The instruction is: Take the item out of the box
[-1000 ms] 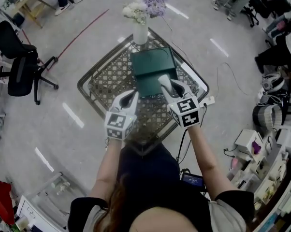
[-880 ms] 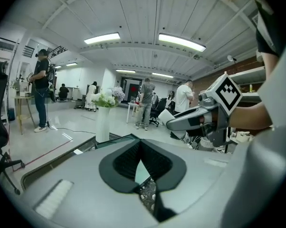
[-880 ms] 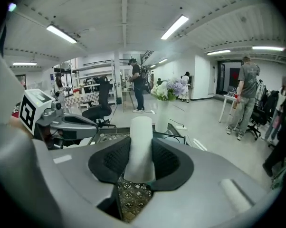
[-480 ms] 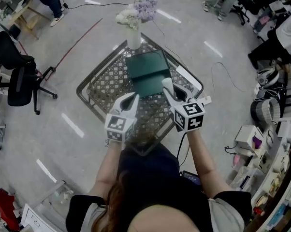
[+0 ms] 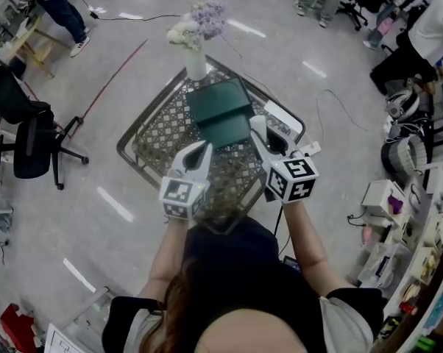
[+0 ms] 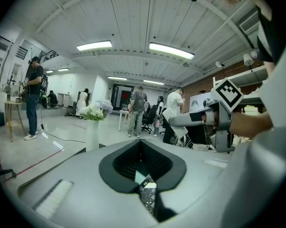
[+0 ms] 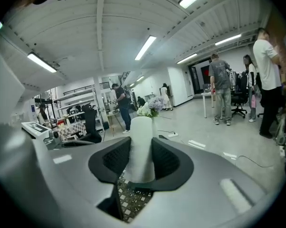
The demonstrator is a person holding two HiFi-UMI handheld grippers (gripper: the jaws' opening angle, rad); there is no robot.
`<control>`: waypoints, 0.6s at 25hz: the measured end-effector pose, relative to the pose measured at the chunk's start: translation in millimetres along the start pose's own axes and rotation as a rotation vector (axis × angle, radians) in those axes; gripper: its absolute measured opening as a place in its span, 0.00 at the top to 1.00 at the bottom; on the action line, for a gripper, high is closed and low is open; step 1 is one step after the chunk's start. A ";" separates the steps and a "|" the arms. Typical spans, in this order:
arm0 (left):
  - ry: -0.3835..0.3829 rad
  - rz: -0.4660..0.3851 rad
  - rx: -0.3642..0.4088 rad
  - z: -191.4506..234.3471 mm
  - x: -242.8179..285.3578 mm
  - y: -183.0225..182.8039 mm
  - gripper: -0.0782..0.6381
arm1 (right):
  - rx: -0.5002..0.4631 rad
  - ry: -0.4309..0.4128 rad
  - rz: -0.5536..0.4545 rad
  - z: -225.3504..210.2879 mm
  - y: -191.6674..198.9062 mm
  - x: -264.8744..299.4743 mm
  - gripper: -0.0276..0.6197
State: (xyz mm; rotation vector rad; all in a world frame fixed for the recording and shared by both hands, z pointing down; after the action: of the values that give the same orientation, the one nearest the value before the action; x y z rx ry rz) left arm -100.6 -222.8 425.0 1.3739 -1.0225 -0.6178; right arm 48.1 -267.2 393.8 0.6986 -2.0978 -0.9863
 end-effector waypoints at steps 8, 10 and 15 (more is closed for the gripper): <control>0.017 -0.055 0.007 -9.3 -8.8 -18.1 0.88 | 0.023 0.044 -0.234 -4.5 -7.4 -39.0 0.75; 0.020 -0.055 0.012 -11.5 -9.3 -16.7 0.88 | 0.007 0.039 -0.303 -3.2 -7.4 -47.9 0.75; 0.035 -0.061 0.024 -15.9 -11.3 -15.0 0.88 | -0.020 0.042 -0.386 3.2 -0.1 -60.7 0.75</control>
State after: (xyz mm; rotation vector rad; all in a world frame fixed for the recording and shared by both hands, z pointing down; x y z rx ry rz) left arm -89.0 -207.4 409.6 1.4372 -0.9654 -0.6260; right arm 82.4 -223.0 370.1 1.1322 -1.9524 -1.1833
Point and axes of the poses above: the fingertips, and each gripper's own axes: x forward along the fingers, z to its left, y out of its underside, the point moved 3 cm from there along -x, backward along the fingers, and after that the axes turned 15 degrees about x, right-handed, at the moved point
